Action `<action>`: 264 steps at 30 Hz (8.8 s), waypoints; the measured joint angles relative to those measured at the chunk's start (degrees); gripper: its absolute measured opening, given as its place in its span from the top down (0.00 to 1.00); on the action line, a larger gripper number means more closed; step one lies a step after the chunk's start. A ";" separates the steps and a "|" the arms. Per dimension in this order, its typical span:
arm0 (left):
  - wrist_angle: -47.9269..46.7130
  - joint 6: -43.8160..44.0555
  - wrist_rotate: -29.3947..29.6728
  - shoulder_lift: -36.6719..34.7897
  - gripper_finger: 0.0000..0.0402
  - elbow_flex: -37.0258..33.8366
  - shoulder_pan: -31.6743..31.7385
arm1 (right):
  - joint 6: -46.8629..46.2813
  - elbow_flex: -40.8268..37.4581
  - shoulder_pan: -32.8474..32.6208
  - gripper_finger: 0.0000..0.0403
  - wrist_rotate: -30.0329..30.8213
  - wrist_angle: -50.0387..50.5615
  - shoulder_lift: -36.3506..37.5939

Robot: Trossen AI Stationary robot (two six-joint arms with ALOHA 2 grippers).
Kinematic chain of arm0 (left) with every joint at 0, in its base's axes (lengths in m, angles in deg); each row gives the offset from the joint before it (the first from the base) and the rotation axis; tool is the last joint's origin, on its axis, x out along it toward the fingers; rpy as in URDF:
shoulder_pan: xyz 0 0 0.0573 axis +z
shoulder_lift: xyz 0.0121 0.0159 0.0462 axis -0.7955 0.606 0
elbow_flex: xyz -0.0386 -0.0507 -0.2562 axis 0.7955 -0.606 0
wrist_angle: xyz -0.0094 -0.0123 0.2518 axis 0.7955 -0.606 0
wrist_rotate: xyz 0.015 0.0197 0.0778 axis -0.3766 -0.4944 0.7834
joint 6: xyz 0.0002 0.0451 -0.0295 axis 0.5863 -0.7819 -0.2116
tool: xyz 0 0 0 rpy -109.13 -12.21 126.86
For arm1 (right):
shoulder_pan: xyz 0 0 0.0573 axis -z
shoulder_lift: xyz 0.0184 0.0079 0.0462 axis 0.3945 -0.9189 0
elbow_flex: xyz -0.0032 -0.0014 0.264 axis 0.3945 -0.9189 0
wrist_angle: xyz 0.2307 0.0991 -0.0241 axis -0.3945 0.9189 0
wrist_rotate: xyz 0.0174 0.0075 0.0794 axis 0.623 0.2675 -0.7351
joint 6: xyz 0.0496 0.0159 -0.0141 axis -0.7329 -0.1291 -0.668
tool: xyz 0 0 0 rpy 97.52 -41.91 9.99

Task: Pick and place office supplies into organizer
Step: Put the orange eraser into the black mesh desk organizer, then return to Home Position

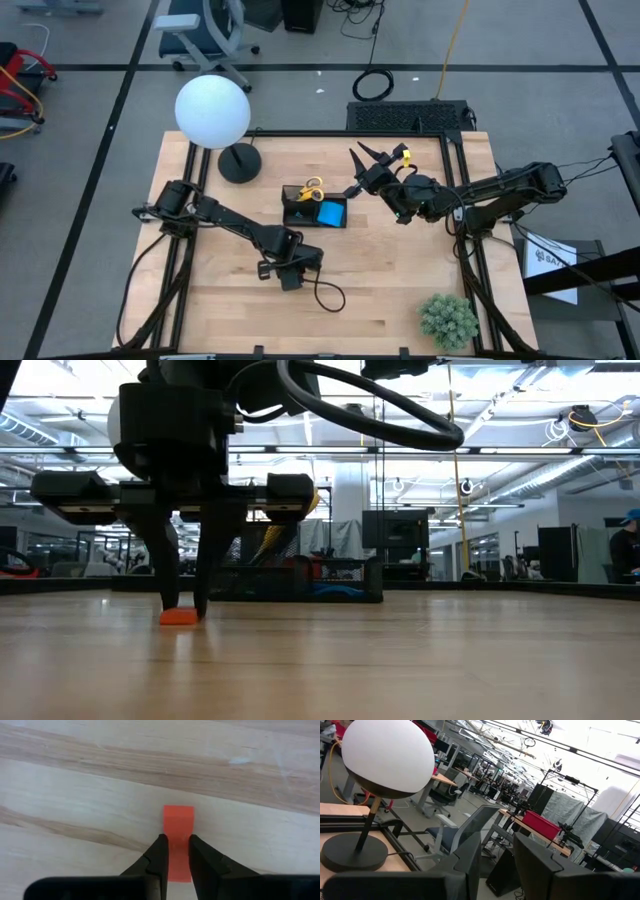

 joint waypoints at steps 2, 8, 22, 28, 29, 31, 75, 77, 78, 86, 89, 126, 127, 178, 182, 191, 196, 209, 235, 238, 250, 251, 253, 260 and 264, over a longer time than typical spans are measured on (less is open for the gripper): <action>0.08 0.02 0.25 -0.58 0.84 -0.06 -0.06 | 0.05 0.00 0.01 0.74 0.00 0.00 0.00; 1.98 1.02 0.70 -2.93 0.84 -0.39 -0.24 | 0.05 0.00 0.00 0.74 0.00 0.00 0.00; 3.02 2.57 8.39 -3.51 0.84 -0.26 -0.85 | 0.05 0.00 0.01 0.74 0.00 0.01 0.00; 3.23 2.44 15.48 -3.54 0.84 -0.21 -0.82 | 0.05 0.00 0.01 0.74 0.00 0.01 0.00; 3.37 2.54 16.14 -3.54 0.84 -0.21 -0.85 | -0.01 0.00 0.02 0.74 0.00 0.00 0.00; 3.96 2.86 17.54 -3.54 0.84 -0.20 -0.82 | 0.04 0.00 0.01 0.74 0.00 0.01 0.00; -4.59 22.45 33.76 -11.14 0.84 2.72 9.13 | 0.00 -0.02 0.00 0.74 0.00 1.75 -0.04; -4.38 22.72 33.70 -11.14 0.84 2.72 9.98 | 0.06 -0.02 0.01 0.74 0.00 1.75 -0.04; -4.58 22.82 33.70 -11.14 0.84 2.72 10.38 | 0.03 -0.02 0.02 0.74 0.00 1.75 -0.04; -4.64 23.97 31.85 -11.12 0.84 2.72 13.09 | 0.05 -0.02 0.00 0.74 0.00 1.75 -0.04; -4.70 24.01 31.51 -11.12 0.84 2.72 13.53 | 0.00 -0.02 0.00 0.74 0.00 1.74 -0.04; -7.76 34.59 25.00 -11.03 0.71 2.72 16.66 | 0.05 -0.02 0.01 0.74 0.00 1.72 -0.02; -7.74 34.59 25.00 -11.03 0.69 2.72 16.66 | 0.01 -0.02 0.01 0.74 0.00 1.73 -0.02; 3.00 64.38 24.60 -11.03 0.62 2.72 16.69 | 0.02 -0.02 0.02 0.74 0.00 1.71 0.00; 3.79 65.39 24.65 -11.41 0.62 2.70 17.08 | 0.01 -0.02 0.01 0.74 -0.02 1.70 0.00; 5.62 64.17 25.55 -15.54 0.62 2.61 16.02 | -2.41 -0.02 -0.07 0.74 -0.02 0.36 0.00; 6.21 62.60 25.87 -20.74 0.62 2.68 15.63 | -7.50 0.02 -1.12 0.74 3.45 0.28 0.02; 3.34 62.16 26.75 -33.70 0.62 2.80 15.63 | -6.97 0.04 -9.97 0.74 5.75 2.95 10.15; 2.71 59.64 30.72 -50.42 0.62 -2.52 18.74 | -33.67 -0.11 3.68 0.74 -34.25 36.72 25.61; 3.57 59.63 30.66 -53.32 0.62 -4.89 18.91 | -34.64 0.00 4.92 0.74 -36.78 39.06 27.57; 10.32 58.52 30.15 -65.84 0.62 -13.35 19.07 | -36.17 -0.96 4.85 0.74 -42.25 42.44 33.37; 10.28 58.55 29.96 -66.66 0.62 -13.75 19.06 | -36.17 -1.59 4.83 0.74 -42.23 41.86 34.03; 9.99 58.64 29.25 -67.77 0.62 -14.20 18.97 | -36.17 -3.17 4.83 0.74 -42.25 40.70 35.78; 9.93 59.86 26.99 -70.76 0.62 -15.82 18.31 | -37.32 -8.76 4.82 0.74 -42.25 35.74 42.22; 10.01 60.02 26.09 -72.76 0.62 -17.12 18.17 | -38.06 -11.48 4.81 0.74 -42.25 34.42 45.72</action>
